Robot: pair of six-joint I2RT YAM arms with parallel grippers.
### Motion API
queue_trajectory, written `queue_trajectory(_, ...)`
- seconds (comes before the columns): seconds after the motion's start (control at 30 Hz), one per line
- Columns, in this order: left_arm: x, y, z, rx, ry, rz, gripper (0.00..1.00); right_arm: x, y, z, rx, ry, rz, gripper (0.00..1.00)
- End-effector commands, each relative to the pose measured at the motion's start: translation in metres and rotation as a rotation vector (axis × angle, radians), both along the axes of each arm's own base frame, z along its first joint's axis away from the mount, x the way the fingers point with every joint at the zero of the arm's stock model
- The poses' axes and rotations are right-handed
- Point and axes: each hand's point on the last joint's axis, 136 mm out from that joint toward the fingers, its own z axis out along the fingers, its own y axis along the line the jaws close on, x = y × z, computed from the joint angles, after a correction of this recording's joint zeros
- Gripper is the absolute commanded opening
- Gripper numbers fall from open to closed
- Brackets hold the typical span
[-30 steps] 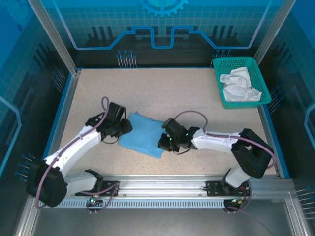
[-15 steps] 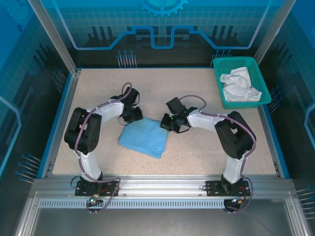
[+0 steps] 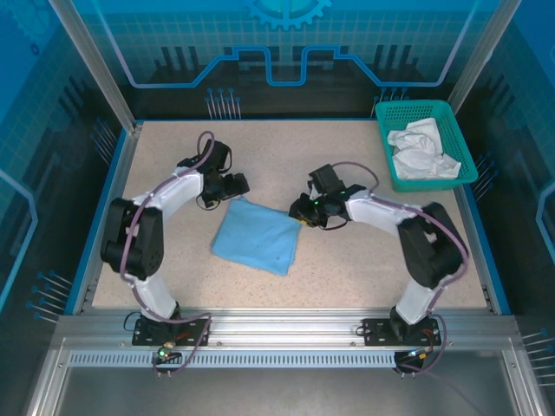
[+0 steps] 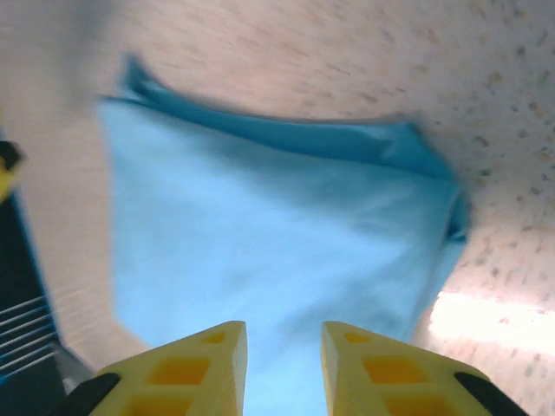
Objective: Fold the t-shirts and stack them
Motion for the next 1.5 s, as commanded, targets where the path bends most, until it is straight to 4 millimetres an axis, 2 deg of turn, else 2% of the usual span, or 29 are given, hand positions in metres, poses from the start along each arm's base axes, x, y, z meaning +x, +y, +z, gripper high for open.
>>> queue_trajectory(0.0,-0.03,-0.049,0.044,0.044,-0.081,-0.183,0.9,-0.011,-0.036,0.044,-0.028,-0.149,-0.023,0.43)
queue_trajectory(0.07,-0.053,-0.077,0.039,0.058,-0.07,-0.29,0.92,-0.019,-0.065,0.05,-0.053,-0.202,-0.082,0.53)
queue_trajectory(0.13,-0.077,-0.1,0.023,0.089,-0.04,-0.385,0.96,-0.031,-0.093,0.049,-0.068,-0.252,-0.14,0.62)
queue_trajectory(0.2,-0.095,-0.107,0.002,0.139,0.018,-0.429,0.98,-0.038,-0.112,0.048,-0.064,-0.297,-0.179,0.66)
queue_trajectory(0.37,-0.121,-0.096,-0.053,0.225,0.171,-0.404,0.99,-0.053,-0.137,0.043,-0.036,-0.378,-0.22,0.74)
queue_trajectory(0.53,-0.123,-0.071,-0.082,0.335,0.251,-0.344,0.99,-0.061,-0.14,0.036,0.036,-0.402,-0.219,0.76)
queue_trajectory(0.63,-0.11,-0.057,-0.092,0.337,0.278,-0.31,0.99,-0.06,-0.144,0.031,0.058,-0.386,-0.231,0.78)
queue_trajectory(0.73,-0.085,-0.034,-0.089,0.328,0.29,-0.267,0.99,-0.059,-0.147,0.022,0.102,-0.349,-0.253,0.78)
queue_trajectory(0.93,-0.019,0.015,-0.071,0.418,0.268,-0.249,0.99,-0.059,-0.158,0.014,0.14,-0.316,-0.31,0.78)
queue_trajectory(1.17,0.043,0.054,-0.072,0.466,0.307,-0.249,0.99,-0.06,-0.162,0.009,0.147,-0.302,-0.339,0.78)
queue_trajectory(1.33,0.065,0.086,-0.08,0.581,0.36,-0.254,0.99,-0.058,-0.162,0.006,0.149,-0.292,-0.338,0.78)
queue_trajectory(1.4,0.069,0.093,-0.072,0.591,0.366,-0.21,0.99,-0.058,-0.161,0.005,0.154,-0.289,-0.335,0.79)
queue_trajectory(1.47,0.072,0.087,-0.055,0.539,0.317,-0.157,0.99,-0.057,-0.16,0.004,0.157,-0.286,-0.331,0.79)
